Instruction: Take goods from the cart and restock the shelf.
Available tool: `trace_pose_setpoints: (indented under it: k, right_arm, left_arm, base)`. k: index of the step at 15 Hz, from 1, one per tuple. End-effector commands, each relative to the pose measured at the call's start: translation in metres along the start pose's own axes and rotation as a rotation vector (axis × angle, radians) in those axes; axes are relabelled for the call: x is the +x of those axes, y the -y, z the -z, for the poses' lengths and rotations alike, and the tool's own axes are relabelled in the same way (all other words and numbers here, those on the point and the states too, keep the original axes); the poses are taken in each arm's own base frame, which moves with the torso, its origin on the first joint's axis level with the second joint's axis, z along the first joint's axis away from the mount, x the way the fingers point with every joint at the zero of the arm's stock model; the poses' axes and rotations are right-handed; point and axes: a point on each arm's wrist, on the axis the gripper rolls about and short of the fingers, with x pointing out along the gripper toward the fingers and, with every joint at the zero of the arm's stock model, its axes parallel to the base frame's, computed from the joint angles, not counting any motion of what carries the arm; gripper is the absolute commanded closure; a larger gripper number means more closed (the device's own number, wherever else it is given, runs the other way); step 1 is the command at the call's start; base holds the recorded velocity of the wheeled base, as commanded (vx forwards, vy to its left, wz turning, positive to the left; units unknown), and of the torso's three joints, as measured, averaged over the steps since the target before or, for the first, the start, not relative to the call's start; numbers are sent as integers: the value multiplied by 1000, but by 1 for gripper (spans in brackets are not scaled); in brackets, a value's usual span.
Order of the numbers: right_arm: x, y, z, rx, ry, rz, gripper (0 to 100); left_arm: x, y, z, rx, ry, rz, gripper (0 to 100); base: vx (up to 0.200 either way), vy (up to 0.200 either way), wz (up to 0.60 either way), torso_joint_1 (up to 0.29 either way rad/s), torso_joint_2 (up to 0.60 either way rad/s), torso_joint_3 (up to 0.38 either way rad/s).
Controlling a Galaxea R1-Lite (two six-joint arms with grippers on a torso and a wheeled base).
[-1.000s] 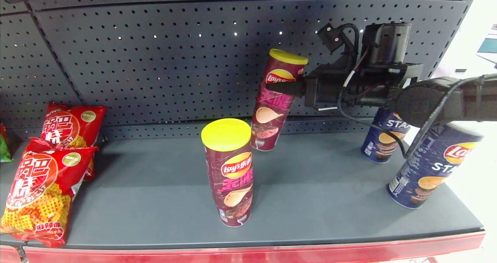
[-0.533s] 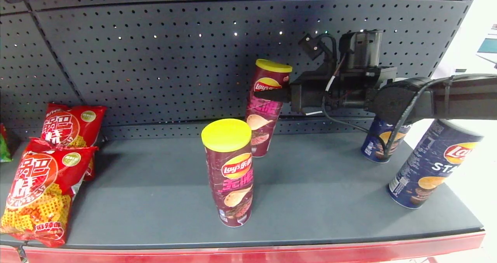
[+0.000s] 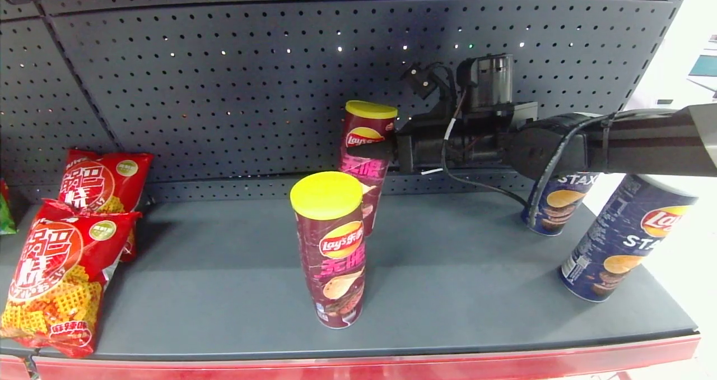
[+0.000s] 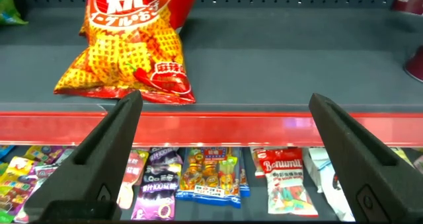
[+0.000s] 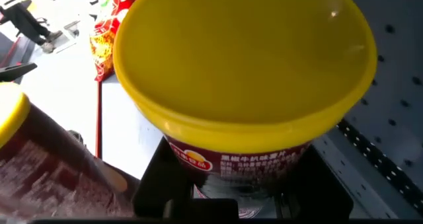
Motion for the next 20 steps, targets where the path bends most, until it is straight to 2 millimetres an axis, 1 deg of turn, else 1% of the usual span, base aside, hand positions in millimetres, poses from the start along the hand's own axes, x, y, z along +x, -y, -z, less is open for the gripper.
trace_pose_setpoints:
  k: [1,3,5,9,12,15,18,20]
  right_arm:
    - [6,-4,1,1,-5,-13,100]
    - [14,-6,3,0,-7,-28,100]
    - [18,-7,1,-7,0,-34,100]
    - [27,-6,5,-8,-7,-26,100]
    - [28,-6,6,-8,-9,-26,100]
    - [23,0,7,-14,-9,-18,100]
    - [18,9,13,-65,-21,-4,100]
    - [16,10,18,-88,-31,-18,100]
  left_arm:
    - [0,0,0,0,0,0,0]
    - [0,0,0,0,-2,0,0]
    - [0,0,0,0,-2,0,0]
    - [0,0,0,0,-2,0,0]
    - [0,0,0,0,-2,0,0]
    - [0,0,0,0,0,0,0]
    - [0,0,0,0,-2,0,0]
    - [0,0,0,0,-2,0,0]
  base:
    - [0,0,0,0,0,0]
    - [0,0,0,0,0,0]
    - [0,0,0,0,0,0]
    - [0,0,0,0,0,0]
    - [0,0,0,0,0,0]
    - [0,0,0,0,0,0]
    - [0,0,0,0,0,0]
    - [0,0,0,0,0,0]
